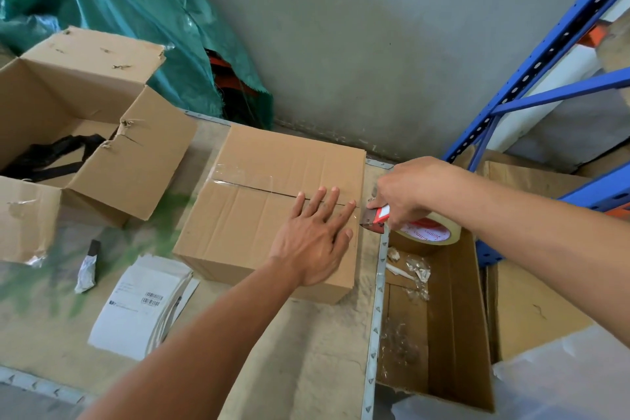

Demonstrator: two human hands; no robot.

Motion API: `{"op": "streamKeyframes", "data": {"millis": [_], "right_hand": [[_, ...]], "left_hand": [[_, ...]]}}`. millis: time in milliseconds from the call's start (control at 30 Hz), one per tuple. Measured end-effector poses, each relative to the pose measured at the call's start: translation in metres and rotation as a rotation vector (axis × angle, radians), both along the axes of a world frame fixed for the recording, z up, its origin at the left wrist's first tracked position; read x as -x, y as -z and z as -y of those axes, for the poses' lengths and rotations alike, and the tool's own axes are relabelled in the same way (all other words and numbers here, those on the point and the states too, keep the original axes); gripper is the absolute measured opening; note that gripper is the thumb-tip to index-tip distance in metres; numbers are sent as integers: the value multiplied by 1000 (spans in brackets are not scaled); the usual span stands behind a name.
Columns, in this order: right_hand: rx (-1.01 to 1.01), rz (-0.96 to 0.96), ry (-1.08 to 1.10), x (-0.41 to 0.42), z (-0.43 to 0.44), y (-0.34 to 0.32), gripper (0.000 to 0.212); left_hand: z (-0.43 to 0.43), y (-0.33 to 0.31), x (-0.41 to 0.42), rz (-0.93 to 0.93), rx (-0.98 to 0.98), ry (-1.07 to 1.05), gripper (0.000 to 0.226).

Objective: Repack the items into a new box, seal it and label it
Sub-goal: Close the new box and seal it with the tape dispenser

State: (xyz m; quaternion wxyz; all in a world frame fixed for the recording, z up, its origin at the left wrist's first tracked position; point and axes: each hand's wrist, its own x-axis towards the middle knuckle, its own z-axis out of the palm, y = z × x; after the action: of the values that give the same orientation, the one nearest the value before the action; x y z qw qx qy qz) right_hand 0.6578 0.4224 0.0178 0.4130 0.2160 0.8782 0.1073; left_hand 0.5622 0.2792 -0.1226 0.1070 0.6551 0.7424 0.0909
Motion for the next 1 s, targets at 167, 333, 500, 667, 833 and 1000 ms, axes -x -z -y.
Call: {"op": "streamKeyframes", "data": {"millis": [167,333,500,667,833,1000], "right_hand": [[-16,120,-38,23,-2,-2,58],[-50,171,-75,18,4,15,31],[99,39,83,-17,18,57,26],[94,-167,209,-44,27,56,15],[168,-346,437,-62,44,50,22],[432,-666,1049,-101,99,86,58]], "left_hand": [[-1,2,-1,-3,7,5,60],[0,1,0,4,4,13,59],[0,-1,1,7,10,20,59],[1,-2,0,1,22,18,60],[-2,-5,3,-5,54,33,62],[10,-18,29,-6,-49,48,64]]}}
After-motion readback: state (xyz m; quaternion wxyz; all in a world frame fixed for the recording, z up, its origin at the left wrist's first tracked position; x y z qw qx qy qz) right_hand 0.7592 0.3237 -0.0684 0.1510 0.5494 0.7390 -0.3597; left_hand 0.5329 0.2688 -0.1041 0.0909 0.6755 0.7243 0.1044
